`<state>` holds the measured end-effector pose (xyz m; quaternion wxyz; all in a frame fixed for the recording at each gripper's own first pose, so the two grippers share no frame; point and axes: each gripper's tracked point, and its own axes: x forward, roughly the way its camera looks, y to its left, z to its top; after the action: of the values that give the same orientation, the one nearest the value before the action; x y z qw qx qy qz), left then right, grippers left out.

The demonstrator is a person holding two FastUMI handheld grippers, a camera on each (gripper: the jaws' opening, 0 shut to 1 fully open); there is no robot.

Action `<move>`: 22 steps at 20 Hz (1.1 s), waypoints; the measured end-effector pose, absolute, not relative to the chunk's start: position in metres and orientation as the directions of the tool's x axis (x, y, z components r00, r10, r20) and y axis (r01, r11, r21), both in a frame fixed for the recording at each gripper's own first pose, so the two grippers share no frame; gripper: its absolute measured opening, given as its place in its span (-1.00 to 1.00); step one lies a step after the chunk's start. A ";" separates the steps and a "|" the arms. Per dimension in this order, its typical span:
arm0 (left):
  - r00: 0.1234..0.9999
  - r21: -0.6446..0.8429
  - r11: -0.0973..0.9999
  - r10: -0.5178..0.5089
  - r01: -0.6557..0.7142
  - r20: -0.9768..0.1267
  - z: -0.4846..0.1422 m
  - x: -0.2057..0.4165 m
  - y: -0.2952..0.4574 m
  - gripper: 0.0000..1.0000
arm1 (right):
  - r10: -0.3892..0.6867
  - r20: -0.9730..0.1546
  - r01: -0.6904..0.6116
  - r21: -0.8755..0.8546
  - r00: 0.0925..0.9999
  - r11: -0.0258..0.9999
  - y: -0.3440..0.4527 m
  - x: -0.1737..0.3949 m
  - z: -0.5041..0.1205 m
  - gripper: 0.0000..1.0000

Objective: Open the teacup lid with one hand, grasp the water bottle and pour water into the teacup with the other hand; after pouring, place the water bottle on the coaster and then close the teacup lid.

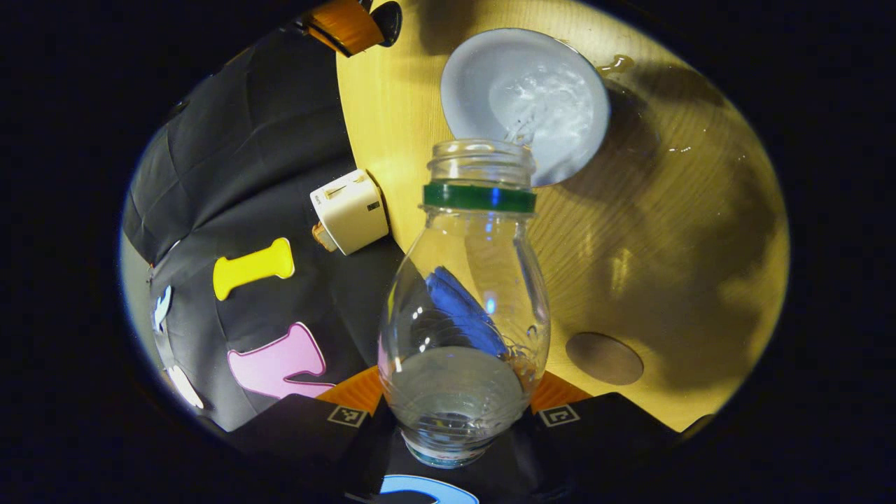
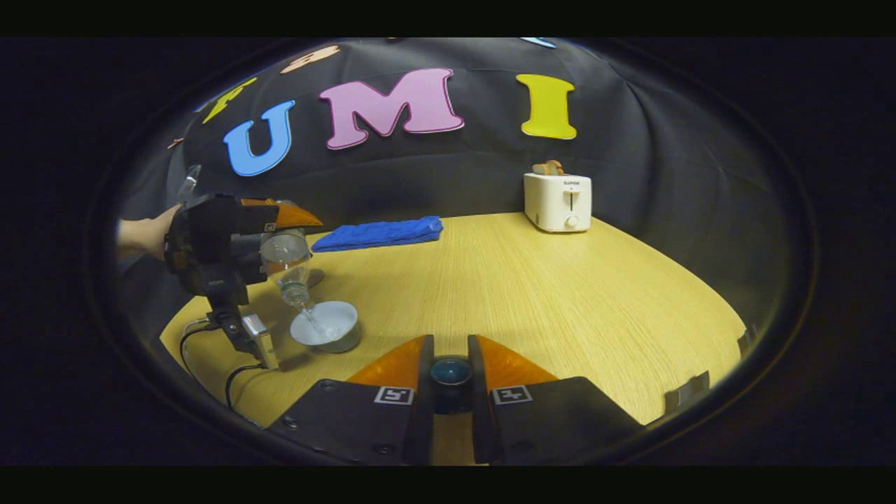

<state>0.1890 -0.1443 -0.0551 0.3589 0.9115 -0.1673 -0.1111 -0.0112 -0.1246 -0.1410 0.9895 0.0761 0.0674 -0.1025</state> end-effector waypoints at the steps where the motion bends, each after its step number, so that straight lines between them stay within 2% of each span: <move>1: 0.918 0.681 -0.694 -0.389 -0.233 -0.082 -0.055 0.190 -0.147 0.47 | -0.191 -0.148 0.211 0.137 0.970 0.968 -0.124 -0.012 -0.141 -0.48; 9: 0.894 0.605 -0.732 -0.442 -0.312 -0.074 -0.031 0.181 -0.161 0.47 | -0.177 -0.152 0.197 0.132 0.973 0.971 -0.117 -0.013 -0.143 -0.48; 10: 0.893 0.610 -0.729 -0.443 -0.311 -0.074 -0.032 0.181 -0.161 0.47 | -0.175 -0.152 0.196 0.133 0.973 0.972 -0.115 -0.014 -0.143 -0.39; 11: 0.893 0.613 -0.726 -0.445 -0.313 -0.072 -0.030 0.181 -0.164 0.48 | -0.173 -0.154 0.194 0.133 0.973 0.972 -0.114 -0.014 -0.143 -0.39; 12: 0.892 0.614 -0.725 -0.446 -0.313 -0.072 -0.031 0.180 -0.164 0.48 | -0.171 -0.155 0.192 0.132 0.973 0.973 -0.113 -0.014 -0.143 -0.49; 16: 0.894 0.609 -0.730 -0.443 -0.311 -0.075 -0.033 0.179 -0.163 0.46 | -0.170 -0.151 0.189 0.124 0.974 0.974 -0.113 -0.014 -0.141 -0.48; 17: 0.894 0.609 -0.729 -0.441 -0.311 -0.071 -0.032 0.181 -0.164 0.38 | -0.171 -0.150 0.190 0.123 0.974 0.974 -0.114 -0.014 -0.141 -0.48; 18: 0.895 0.614 -0.727 -0.440 -0.307 -0.072 -0.033 0.183 -0.162 0.48 | -0.172 -0.147 0.191 0.122 0.974 0.974 -0.114 -0.013 -0.140 -0.48; 22: 0.897 0.621 -0.723 -0.436 -0.302 -0.073 -0.037 0.186 -0.158 0.48 | -0.173 -0.145 0.192 0.124 0.974 0.974 -0.114 -0.010 -0.139 -0.48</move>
<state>0.1863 -0.1581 -0.0368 0.3137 0.9220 -0.2001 -0.1075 -0.0099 -0.1137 -0.1386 0.9911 0.0689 0.0670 -0.0920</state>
